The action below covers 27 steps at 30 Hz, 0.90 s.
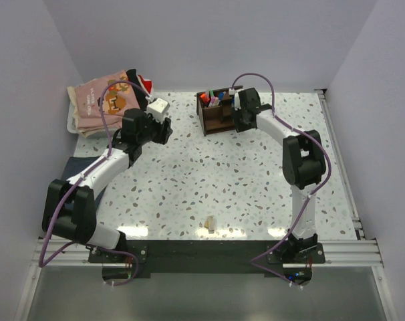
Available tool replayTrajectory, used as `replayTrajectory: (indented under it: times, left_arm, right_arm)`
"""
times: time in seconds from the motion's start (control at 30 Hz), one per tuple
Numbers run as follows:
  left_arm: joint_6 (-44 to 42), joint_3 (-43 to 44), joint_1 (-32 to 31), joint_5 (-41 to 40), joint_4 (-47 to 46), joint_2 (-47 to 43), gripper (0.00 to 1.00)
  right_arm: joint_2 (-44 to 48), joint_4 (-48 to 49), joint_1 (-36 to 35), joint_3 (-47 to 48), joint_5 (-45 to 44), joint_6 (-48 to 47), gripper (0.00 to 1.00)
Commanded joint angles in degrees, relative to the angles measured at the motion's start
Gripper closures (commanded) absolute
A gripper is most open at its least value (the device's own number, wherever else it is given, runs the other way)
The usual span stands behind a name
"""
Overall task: Sort the stationery into containers
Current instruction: Place the pen in the storage box.
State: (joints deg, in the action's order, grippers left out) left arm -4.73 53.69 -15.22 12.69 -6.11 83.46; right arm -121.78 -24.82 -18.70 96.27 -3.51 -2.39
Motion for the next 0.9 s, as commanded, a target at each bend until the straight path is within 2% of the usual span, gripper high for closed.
replayTrajectory:
  times: [0.0,0.87]
  left_arm:
    - [-0.1,0.3,0.2,-0.2,-1.4,-0.5,0.43]
    - [0.2,0.7,0.2,0.8,-1.1,0.3,0.43]
  right_arm:
    - [0.3,2.1,-0.1,3.2,-0.9,0.8,1.0]
    - [-5.8,6.7,-0.1,10.4,-7.2,-0.1,1.0]
